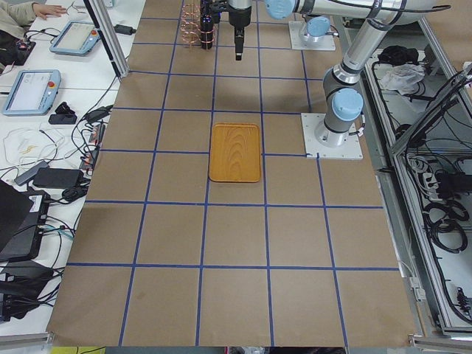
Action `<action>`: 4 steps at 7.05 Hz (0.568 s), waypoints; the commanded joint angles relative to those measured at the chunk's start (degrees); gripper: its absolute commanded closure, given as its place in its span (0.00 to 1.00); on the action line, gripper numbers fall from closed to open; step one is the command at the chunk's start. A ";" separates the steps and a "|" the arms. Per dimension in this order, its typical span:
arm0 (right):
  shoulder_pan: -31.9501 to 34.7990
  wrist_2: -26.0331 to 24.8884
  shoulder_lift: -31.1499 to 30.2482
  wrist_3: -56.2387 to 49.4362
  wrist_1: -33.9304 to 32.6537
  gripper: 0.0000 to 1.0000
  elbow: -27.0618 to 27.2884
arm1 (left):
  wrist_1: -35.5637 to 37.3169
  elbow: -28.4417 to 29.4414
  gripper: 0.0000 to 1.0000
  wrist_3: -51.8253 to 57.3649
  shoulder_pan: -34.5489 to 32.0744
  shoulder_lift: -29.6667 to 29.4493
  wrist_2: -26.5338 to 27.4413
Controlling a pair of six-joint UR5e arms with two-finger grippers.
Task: Take wine from basket and place on tray
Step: 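Close the right gripper on the middle wine bottle's neck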
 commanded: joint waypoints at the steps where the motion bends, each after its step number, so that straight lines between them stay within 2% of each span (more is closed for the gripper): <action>1: 0.16 -0.06 -0.49 -0.13 0.30 0.73 -0.17 | -0.13 -0.08 0.00 0.00 0.01 0.00 0.05; 3: 0.60 0.20 -1.72 0.22 4.22 0.73 -3.84 | -0.05 -0.08 0.00 0.00 0.01 -0.09 -0.04; 4: 0.60 -0.06 -3.12 0.22 9.82 0.73 -6.82 | -0.05 -0.08 0.00 0.00 -0.08 -0.09 -0.04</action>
